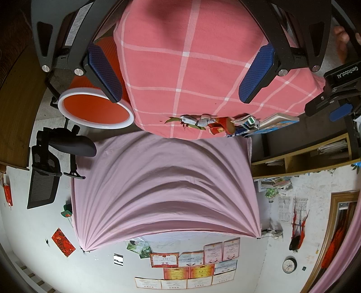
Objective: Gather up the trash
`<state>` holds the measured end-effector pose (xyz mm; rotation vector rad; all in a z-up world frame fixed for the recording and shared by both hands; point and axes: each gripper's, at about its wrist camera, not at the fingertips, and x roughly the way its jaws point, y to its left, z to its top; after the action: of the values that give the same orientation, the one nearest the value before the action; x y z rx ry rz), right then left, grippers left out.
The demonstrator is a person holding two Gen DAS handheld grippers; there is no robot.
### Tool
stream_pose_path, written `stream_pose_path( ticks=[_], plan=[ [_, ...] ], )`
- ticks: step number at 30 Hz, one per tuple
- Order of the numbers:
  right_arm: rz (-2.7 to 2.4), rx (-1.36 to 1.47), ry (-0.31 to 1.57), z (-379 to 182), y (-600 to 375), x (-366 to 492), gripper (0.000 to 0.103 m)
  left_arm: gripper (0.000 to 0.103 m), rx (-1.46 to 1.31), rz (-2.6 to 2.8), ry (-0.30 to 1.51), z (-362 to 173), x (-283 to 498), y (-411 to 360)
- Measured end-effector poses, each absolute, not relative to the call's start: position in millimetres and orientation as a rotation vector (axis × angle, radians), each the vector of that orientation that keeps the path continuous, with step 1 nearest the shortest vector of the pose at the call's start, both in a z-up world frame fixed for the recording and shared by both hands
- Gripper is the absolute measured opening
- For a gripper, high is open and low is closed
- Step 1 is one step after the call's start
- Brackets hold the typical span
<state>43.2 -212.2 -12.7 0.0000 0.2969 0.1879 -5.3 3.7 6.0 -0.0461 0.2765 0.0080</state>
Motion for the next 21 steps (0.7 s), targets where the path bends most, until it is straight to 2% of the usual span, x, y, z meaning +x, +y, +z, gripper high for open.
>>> stream_pose_path(
  ticks=[21],
  plan=[
    [0.188, 0.000, 0.296, -12.7, -213.5, 43.3, 0.103, 0.096, -0.045, 0.008, 0.273, 5.5, -5.9, 3.4]
  ],
)
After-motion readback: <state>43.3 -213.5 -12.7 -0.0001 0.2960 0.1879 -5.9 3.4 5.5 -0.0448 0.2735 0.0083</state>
